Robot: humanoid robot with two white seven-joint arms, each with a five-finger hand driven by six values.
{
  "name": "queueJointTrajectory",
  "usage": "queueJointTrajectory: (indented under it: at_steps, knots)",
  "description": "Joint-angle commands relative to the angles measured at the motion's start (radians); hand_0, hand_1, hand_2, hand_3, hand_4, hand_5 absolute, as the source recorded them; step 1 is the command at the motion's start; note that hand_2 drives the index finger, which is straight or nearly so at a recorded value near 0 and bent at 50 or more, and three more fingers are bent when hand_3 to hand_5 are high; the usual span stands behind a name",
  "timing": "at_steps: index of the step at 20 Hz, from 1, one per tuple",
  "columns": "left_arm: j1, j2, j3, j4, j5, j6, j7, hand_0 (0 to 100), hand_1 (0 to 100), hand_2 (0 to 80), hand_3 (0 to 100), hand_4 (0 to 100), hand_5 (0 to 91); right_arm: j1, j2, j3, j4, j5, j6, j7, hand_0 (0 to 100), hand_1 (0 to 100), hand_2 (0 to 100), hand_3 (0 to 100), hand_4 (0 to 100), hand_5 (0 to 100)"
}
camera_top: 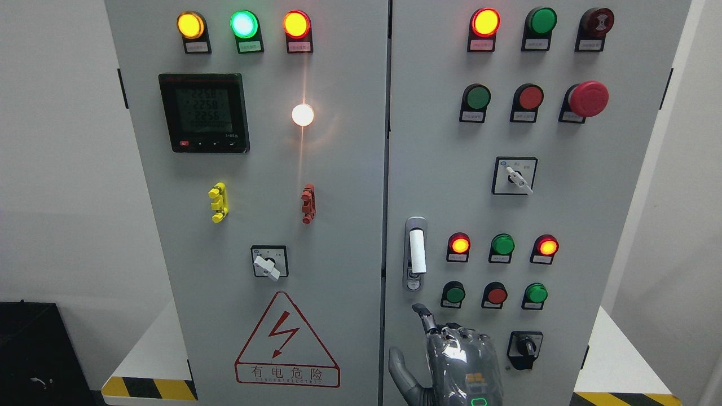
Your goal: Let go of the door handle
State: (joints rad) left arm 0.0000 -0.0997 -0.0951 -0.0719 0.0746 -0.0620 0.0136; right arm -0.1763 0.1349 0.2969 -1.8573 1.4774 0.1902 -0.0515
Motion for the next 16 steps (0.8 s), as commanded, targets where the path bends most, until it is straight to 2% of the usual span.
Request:
queueJointTrajectory:
  at_steps: [1, 4, 8, 12, 16]
  knots:
    - [0.017, 0.0, 0.0, 0.0, 0.001, -0.001, 0.0, 12, 56, 0.0, 0, 0, 0.0, 0.012, 0.0, -0.002, -0.056, 0.0, 0.0, 0.012, 52, 27, 46, 92, 87, 85]
    - [0.017, 0.0, 0.0, 0.0, -0.001, -0.001, 0.0, 12, 56, 0.0, 0, 0, 0.0, 0.014, 0.0, -0.005, -0.059, 0.0, 0.0, 0.013, 54, 27, 63, 100, 90, 86]
    - [0.017, 0.0, 0.0, 0.0, 0.001, -0.001, 0.0, 12, 56, 0.0, 0, 0, 0.0, 0.023, 0.0, -0.009, -0.088, -0.002, 0.0, 0.009, 54, 26, 79, 100, 96, 88]
    - [0.017, 0.0, 0.0, 0.0, 0.001, -0.001, 0.0, 12, 56, 0.0, 0, 0, 0.0, 0.034, 0.0, -0.012, -0.118, -0.002, 0.0, 0.012, 51, 27, 86, 100, 99, 90]
    - [0.017, 0.0, 0.0, 0.0, 0.001, -0.001, 0.0, 12, 56, 0.0, 0, 0, 0.0, 0.031, -0.001, -0.01, -0.12, -0.002, 0.002, 0.015, 46, 27, 94, 100, 100, 97]
